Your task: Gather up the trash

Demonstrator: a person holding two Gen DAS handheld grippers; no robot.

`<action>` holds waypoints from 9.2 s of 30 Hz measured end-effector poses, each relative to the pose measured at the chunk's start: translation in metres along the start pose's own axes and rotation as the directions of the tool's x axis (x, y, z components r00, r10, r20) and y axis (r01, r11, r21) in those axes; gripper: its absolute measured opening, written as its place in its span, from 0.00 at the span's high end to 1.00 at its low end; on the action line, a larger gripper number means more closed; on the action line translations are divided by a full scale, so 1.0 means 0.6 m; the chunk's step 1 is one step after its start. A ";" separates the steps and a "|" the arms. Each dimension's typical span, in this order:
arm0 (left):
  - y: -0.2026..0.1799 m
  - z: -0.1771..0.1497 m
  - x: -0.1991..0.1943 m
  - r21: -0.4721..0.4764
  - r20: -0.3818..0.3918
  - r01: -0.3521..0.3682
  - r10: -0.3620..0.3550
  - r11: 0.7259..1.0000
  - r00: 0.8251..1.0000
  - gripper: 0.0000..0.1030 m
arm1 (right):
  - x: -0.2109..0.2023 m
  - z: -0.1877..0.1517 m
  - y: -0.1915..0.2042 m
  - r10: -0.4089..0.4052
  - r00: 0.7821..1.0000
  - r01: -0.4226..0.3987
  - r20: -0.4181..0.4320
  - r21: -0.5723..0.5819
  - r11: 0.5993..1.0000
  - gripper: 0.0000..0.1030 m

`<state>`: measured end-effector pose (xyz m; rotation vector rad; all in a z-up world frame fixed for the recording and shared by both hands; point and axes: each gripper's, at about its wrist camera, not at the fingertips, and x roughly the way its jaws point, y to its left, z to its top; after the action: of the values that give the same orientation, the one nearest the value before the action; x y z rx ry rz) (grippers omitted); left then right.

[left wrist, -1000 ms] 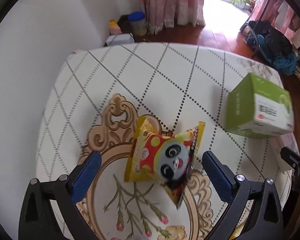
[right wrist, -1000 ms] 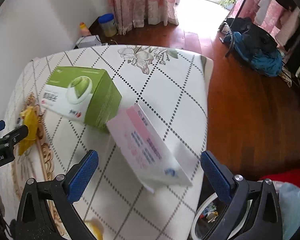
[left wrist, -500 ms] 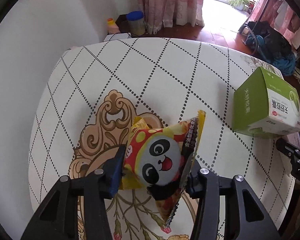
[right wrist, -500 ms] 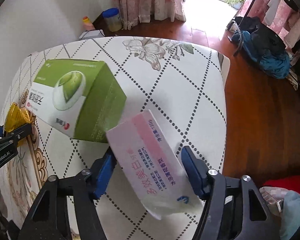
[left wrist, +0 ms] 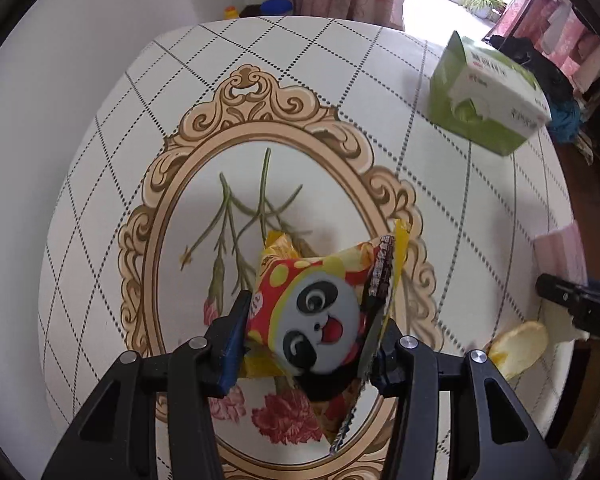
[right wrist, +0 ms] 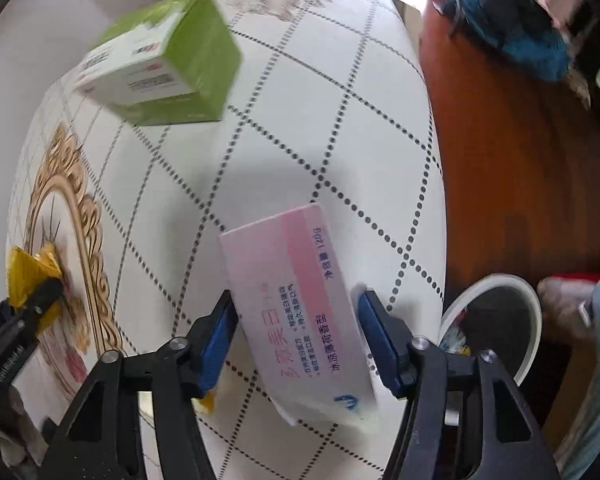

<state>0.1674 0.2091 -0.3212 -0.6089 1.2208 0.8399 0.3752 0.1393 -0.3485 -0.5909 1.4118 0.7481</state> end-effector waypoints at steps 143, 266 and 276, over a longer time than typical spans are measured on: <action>0.093 0.116 0.020 -0.142 0.214 -0.095 0.125 0.985 0.969 0.94 | -0.041 0.202 0.160 -0.054 0.958 0.048 0.280 0.027 0.998 0.11; -0.240 -0.259 -0.626 0.503 0.225 0.448 -0.612 0.739 0.758 0.03 | -0.709 -0.634 -0.268 0.077 0.797 -0.217 0.599 0.165 0.962 0.00; -0.234 -0.263 -0.633 0.504 0.228 0.454 -0.620 0.735 0.751 0.00 | -0.714 -0.634 -0.263 0.079 0.797 -0.217 0.599 0.161 0.963 0.00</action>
<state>0.1507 -0.0809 0.0018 -0.3871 0.7493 0.1521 0.2468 -0.2971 0.0340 -0.0454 0.9398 0.7977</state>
